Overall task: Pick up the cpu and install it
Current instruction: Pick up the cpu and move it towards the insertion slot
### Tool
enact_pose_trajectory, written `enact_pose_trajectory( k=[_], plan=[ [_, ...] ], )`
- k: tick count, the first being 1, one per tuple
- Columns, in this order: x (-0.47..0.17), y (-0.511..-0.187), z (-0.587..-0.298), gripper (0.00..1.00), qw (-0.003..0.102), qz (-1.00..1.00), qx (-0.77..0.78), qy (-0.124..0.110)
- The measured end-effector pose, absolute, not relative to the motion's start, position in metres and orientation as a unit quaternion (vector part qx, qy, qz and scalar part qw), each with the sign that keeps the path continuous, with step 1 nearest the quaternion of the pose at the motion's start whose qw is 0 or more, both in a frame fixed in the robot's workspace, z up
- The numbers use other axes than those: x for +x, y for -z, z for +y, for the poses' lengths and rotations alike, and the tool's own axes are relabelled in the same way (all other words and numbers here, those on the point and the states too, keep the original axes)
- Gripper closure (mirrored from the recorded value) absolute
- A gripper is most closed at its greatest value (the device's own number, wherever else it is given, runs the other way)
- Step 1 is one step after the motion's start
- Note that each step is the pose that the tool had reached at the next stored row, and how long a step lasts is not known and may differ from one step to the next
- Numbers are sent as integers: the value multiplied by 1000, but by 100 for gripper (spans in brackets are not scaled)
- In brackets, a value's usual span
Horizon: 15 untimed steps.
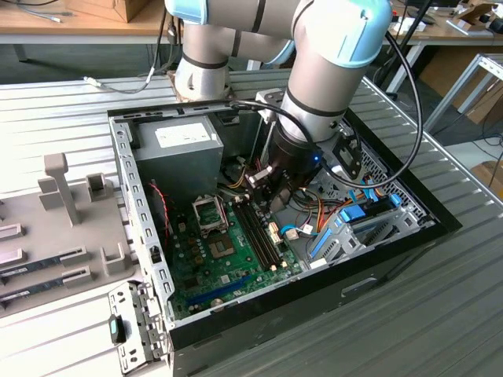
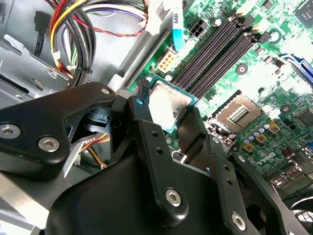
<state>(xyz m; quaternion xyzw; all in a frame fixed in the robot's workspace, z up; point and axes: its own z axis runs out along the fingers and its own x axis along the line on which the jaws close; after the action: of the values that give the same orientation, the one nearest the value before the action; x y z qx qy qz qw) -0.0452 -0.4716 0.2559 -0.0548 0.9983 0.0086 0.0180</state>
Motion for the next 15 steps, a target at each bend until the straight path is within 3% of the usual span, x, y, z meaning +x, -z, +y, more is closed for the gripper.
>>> enact_pose_trajectory(
  k=[15],
  plan=[
    [-60, -253, -475, 53, 18, 998, -55, -9]
  ],
)
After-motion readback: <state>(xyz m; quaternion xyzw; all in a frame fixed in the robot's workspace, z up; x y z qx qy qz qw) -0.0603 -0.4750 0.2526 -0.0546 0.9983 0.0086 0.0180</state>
